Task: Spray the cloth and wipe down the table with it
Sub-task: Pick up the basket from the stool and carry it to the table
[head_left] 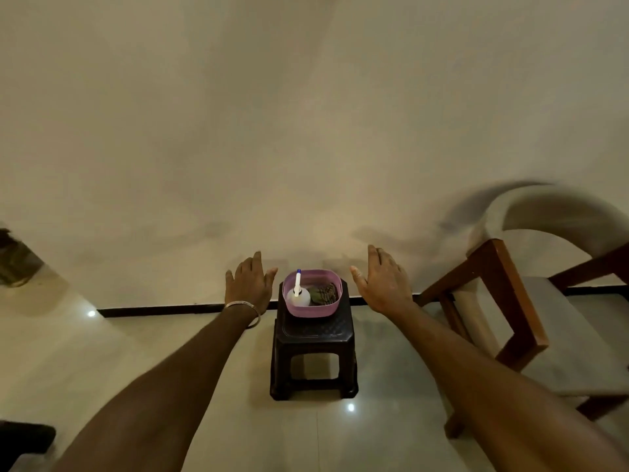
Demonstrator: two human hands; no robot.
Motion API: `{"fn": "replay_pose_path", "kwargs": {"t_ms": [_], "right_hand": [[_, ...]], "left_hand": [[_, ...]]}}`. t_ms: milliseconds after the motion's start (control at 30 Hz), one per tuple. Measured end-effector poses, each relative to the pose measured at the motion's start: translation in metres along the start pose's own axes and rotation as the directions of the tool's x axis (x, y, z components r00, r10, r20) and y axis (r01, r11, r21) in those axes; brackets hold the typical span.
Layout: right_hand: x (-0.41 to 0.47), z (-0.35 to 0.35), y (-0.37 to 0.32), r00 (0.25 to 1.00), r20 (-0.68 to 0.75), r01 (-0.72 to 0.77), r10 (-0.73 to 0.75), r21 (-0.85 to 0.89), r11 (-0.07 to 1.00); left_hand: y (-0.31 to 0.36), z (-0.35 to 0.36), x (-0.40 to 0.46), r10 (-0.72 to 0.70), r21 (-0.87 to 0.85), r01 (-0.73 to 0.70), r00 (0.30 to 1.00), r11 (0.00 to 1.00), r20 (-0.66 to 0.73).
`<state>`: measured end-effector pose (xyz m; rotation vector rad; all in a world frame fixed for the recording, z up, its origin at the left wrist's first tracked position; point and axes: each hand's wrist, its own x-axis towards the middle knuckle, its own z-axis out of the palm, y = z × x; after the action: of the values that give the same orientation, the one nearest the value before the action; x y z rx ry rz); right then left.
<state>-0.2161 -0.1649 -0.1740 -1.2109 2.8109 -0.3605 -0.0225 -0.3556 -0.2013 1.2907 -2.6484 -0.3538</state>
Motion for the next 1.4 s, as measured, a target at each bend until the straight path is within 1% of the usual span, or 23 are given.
{"fn": "replay_pose_path", "kwargs": {"t_ms": [133,233,367,467,567,700,900,1067,1167,1233,1400], "right_hand": [[0.050,0.028,0.006,0.999,0.052,0.007,-0.008,0.025,1.000],[0.085,0.051,0.010,0.994,0.111,-0.002,0.000,0.019,1.000],[0.129,0.086,0.016,0.986,0.162,-0.031,0.030,0.007,0.999],[0.163,0.116,0.016,0.968,0.241,-0.063,0.063,-0.005,0.998],[0.190,0.145,0.012,0.945,0.318,-0.081,0.080,-0.011,0.997],[0.219,0.189,0.011,0.920,0.374,-0.130,0.114,0.016,0.991],[0.251,0.256,0.028,0.877,0.440,-0.254,0.192,0.086,0.963],[0.260,0.305,0.050,0.809,0.545,-0.351,0.222,0.144,0.925],[0.259,0.326,0.059,0.777,0.590,-0.376,0.219,0.157,0.913],[0.258,0.336,0.062,0.760,0.610,-0.402,0.225,0.168,0.900],[0.260,0.355,0.066,0.704,0.665,-0.461,0.251,0.159,0.873]], "left_hand": [[-0.003,0.031,0.040,-0.024,0.032,0.022,0.999,0.999,0.049],[-0.008,0.056,0.075,-0.045,0.020,0.044,0.996,0.999,0.077],[-0.019,0.094,0.125,-0.074,-0.033,0.079,0.987,0.996,0.141],[-0.035,0.125,0.160,-0.090,-0.088,0.109,0.977,0.990,0.193],[-0.049,0.153,0.186,-0.138,-0.157,0.178,0.962,0.971,0.237],[-0.060,0.193,0.213,-0.218,-0.204,0.303,0.909,0.931,0.355],[-0.064,0.254,0.243,-0.256,-0.261,0.427,0.827,0.866,0.501],[-0.052,0.292,0.255,-0.307,-0.294,0.522,0.779,0.801,0.547],[-0.052,0.318,0.255,-0.349,-0.258,0.584,0.723,0.769,0.596],[-0.053,0.330,0.252,-0.367,-0.255,0.608,0.708,0.752,0.603],[-0.058,0.343,0.249,-0.428,-0.211,0.629,0.701,0.749,0.571]]}}
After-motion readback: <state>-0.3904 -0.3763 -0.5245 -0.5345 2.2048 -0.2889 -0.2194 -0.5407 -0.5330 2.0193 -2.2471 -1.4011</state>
